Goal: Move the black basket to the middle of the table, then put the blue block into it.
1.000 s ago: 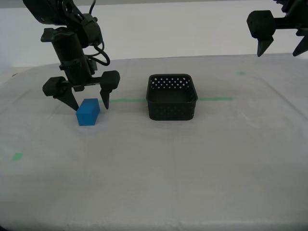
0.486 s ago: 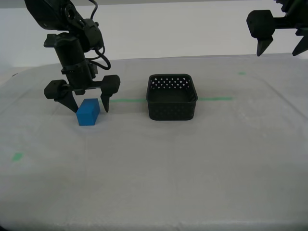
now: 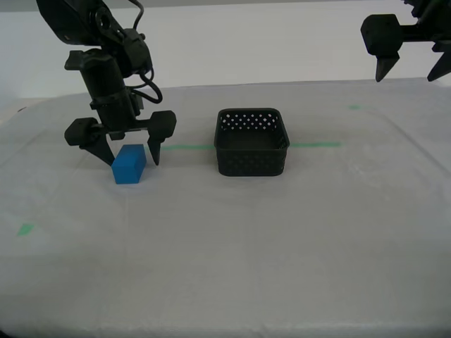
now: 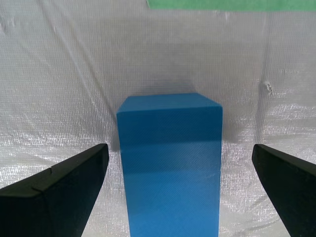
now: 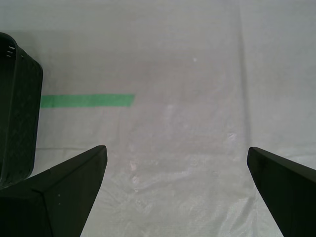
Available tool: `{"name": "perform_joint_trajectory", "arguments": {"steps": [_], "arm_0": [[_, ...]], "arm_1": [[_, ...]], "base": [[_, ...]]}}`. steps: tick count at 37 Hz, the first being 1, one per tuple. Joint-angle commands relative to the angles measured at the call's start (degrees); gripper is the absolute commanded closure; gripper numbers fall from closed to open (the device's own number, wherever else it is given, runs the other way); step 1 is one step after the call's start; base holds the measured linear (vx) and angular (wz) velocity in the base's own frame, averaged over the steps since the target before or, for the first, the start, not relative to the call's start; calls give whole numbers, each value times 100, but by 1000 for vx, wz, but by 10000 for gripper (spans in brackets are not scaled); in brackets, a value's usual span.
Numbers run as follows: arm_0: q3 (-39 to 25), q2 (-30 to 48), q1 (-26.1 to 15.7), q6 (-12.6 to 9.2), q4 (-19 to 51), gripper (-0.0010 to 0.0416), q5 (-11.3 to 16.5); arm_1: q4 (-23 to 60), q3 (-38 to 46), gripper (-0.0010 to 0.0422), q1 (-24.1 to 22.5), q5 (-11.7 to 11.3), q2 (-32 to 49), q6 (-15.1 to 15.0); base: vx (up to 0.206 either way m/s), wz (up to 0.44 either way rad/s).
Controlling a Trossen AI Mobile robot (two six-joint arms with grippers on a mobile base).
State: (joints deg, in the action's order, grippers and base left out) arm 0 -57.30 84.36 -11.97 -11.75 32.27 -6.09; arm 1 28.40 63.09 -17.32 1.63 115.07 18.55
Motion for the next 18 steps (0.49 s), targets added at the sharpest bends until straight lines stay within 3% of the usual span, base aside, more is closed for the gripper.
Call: {"name": "perform_joint_trajectory", "arguments": {"steps": [1, 18], "arm_0": [[-7, 2, -2, 0, -15, 7, -17], [-7, 2, -2, 0, -39, 7, -17]], "arm_1": [[13, 0, 12, -2, -13, 0, -31], [-72, 13, 15, 2, -98, -2, -52]], "base": [[0, 0], [0, 0]]}}
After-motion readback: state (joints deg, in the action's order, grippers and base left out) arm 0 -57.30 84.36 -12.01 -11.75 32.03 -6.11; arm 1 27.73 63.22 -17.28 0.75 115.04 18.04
